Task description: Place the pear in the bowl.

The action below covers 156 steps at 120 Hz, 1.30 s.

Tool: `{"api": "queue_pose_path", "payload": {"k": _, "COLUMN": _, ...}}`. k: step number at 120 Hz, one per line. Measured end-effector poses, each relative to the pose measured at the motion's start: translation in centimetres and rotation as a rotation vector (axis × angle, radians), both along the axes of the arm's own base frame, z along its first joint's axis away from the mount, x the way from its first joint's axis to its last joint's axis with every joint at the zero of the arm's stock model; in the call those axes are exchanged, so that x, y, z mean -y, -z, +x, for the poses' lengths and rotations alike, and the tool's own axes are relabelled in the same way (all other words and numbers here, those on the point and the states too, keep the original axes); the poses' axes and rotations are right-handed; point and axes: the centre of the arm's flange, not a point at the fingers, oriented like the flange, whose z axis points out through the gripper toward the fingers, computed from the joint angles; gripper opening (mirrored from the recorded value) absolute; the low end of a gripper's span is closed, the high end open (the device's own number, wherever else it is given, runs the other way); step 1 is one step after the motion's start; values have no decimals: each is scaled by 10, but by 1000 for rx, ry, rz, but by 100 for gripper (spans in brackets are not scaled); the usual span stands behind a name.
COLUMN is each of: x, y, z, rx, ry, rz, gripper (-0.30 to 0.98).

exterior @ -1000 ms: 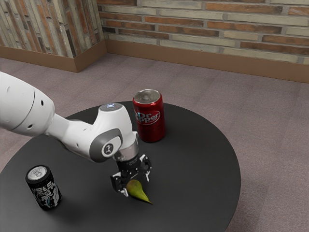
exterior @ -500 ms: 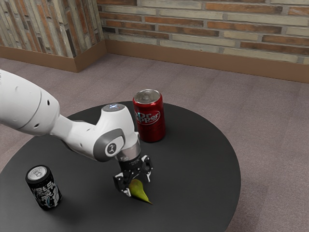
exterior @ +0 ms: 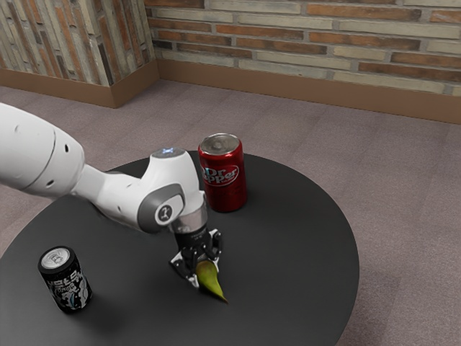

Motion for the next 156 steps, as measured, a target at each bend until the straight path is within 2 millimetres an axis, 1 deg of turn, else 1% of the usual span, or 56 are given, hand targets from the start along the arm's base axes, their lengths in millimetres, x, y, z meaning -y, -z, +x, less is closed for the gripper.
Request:
{"api": "queue_pose_path", "payload": {"k": 8, "x": -6, "y": -11, "z": 6, "rx": 9, "ry": -11, "rz": 3, "gripper": 23}}
{"api": "queue_pose_path", "payload": {"k": 13, "x": -11, "y": -24, "z": 12, "rx": 24, "ry": -19, "rz": 5, "gripper": 22}}
{"api": "queue_pose_path", "payload": {"k": 20, "x": -24, "y": -43, "z": 19, "rx": 43, "ry": -41, "rz": 11, "gripper": 21}}
{"api": "queue_pose_path", "payload": {"k": 28, "x": -44, "y": -62, "z": 25, "rx": 61, "ry": -71, "rz": 18, "gripper": 21}}
{"api": "queue_pose_path", "payload": {"k": 38, "x": -71, "y": -86, "z": 38, "rx": 84, "ry": -110, "rz": 25, "gripper": 21}}
{"api": "queue_pose_path", "payload": {"k": 55, "x": -123, "y": -104, "z": 54, "rx": 83, "ry": -169, "rz": 41, "gripper": 21}}
{"api": "queue_pose_path", "payload": {"k": 73, "x": -179, "y": -101, "z": 67, "rx": 51, "ry": -215, "rz": 66, "gripper": 22}}
{"api": "queue_pose_path", "payload": {"k": 80, "x": -197, "y": -100, "z": 73, "rx": 41, "ry": -227, "rz": 76, "gripper": 22}}
{"api": "queue_pose_path", "payload": {"k": 89, "x": -215, "y": -92, "z": 75, "rx": 16, "ry": -233, "rz": 87, "gripper": 22}}
{"api": "queue_pose_path", "payload": {"k": 98, "x": -225, "y": -89, "z": 75, "rx": 1, "ry": -230, "rz": 92, "gripper": 22}}
{"api": "queue_pose_path", "payload": {"k": 105, "x": -231, "y": -86, "z": 79, "rx": -5, "ry": -223, "rz": 97, "gripper": 22}}
{"api": "queue_pose_path", "payload": {"k": 124, "x": -237, "y": -81, "z": 95, "rx": -4, "ry": -194, "rz": 107, "gripper": 22}}
{"api": "queue_pose_path", "payload": {"k": 135, "x": -240, "y": -72, "z": 102, "rx": -12, "ry": -179, "rz": 112, "gripper": 22}}
{"api": "queue_pose_path", "payload": {"k": 156, "x": -247, "y": -50, "z": 104, "rx": -43, "ry": -161, "rz": 118, "gripper": 24}}
